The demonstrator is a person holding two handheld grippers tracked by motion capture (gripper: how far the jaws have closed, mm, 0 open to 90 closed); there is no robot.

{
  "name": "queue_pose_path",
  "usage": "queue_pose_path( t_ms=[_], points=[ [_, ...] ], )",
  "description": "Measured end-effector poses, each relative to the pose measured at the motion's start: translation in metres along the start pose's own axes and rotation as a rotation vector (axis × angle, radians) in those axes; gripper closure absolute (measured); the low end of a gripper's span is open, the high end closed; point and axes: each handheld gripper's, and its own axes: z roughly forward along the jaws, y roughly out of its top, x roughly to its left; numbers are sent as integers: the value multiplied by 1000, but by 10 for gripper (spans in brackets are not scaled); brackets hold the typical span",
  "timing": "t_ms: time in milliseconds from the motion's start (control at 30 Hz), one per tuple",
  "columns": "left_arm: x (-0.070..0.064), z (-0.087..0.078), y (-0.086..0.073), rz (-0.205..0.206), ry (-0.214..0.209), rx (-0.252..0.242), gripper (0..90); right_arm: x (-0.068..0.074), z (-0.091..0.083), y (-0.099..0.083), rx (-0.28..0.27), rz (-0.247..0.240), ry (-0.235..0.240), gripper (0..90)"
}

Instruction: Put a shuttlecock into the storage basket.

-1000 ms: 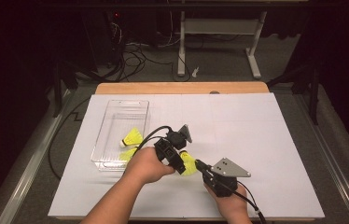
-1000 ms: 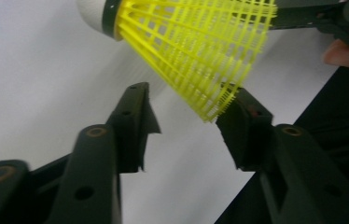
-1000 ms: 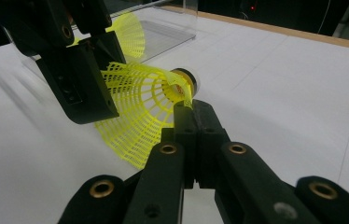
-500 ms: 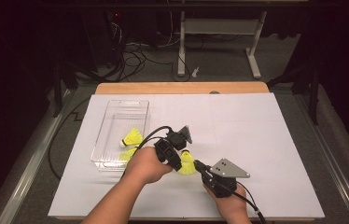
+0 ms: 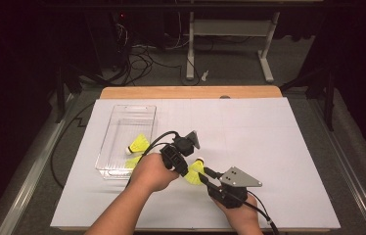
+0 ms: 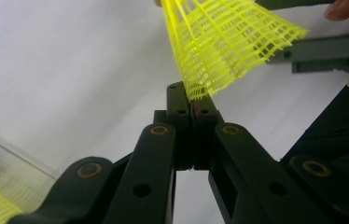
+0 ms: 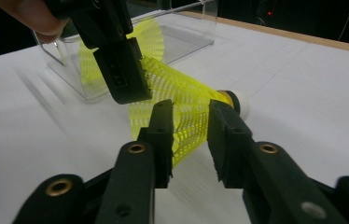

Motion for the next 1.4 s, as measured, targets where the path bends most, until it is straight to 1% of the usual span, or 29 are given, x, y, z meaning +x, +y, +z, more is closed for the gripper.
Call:
queue_pose_path(
  t_ms=[133, 267, 333, 367, 433, 533, 667, 767, 867, 900, 1000, 1100, 1200, 1233, 1333, 1400],
  points=[
    [1, 0, 0, -1, -4, 2, 900, 1, -1, 1, -9, 0, 16, 622],
    [4, -2, -2, -9, 13, -9, 900, 1, -1, 1, -11, 7, 37, 572],
    [6, -2, -3, -11, 15, -2, 900, 2, -2, 1, -14, 8, 45, 540],
    [7, -2, -4, -11, 9, 1, 900, 2, -2, 1, -16, 7, 46, 526],
    [8, -2, -5, -13, 10, 4, 900, 2, -3, 2, -21, 15, 56, 487],
    [11, -2, -8, -25, 8, 0, 900, 0, -4, 1, -15, 28, 72, 442],
    [16, -3, -13, -34, 6, 6, 900, -2, -5, 1, -16, 41, 78, 367],
    [19, -3, -16, -34, 8, 8, 900, -5, -7, 0, -24, 36, 70, 315],
    [22, -3, -19, -31, 5, 13, 900, -11, -11, -1, -36, 54, 61, 267],
    [23, -2, -20, -38, -1, 14, 900, -13, -12, -1, -37, 54, 58, 255],
    [24, -1, -22, -36, 2, 23, 900, -20, -16, -1, -46, 72, 40, 218],
    [26, -1, -23, -34, -2, 27, 899, -27, -19, -2, -46, 75, 21, 187],
    [27, -2, -24, -32, -4, 30, 899, -35, -22, -3, -30, 64, -5, 169],
    [28, -2, -24, -37, -4, 25, 899, -38, -23, -3, -24, 67, -13, 164],
    [29, -2, -25, -32, -6, 28, 899, -45, -24, -5, -12, 75, -26, 156],
    [29, -2, -26, -30, -7, 30, 899, -49, -27, -6, -3, 52, -38, 151]
  ],
)
